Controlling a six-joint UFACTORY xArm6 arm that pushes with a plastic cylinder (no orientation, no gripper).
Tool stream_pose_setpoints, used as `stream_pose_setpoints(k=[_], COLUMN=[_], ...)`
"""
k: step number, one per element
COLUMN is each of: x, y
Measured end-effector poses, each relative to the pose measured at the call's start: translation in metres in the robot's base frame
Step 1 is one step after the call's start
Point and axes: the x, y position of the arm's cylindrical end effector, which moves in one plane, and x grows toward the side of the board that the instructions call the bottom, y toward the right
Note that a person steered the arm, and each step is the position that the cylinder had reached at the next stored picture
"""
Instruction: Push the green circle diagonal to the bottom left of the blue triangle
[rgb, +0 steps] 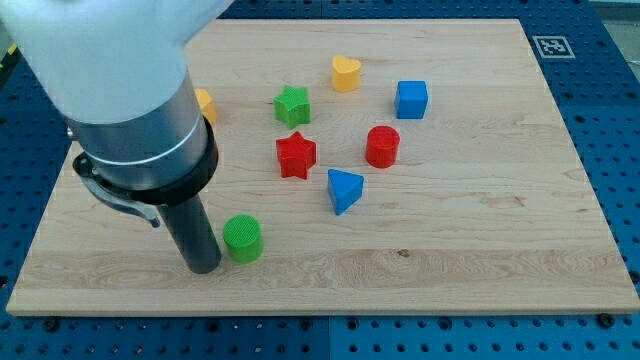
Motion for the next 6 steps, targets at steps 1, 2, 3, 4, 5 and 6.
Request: stream_pose_setpoints(k=[1, 2, 3, 4, 5, 6], x=[0.0000, 0.0000, -0.0007, -0.0033, -0.0074, -0.0082], y=[-0.0044, -0.0037, 0.0040, 0.0040, 0.0040, 0.0040])
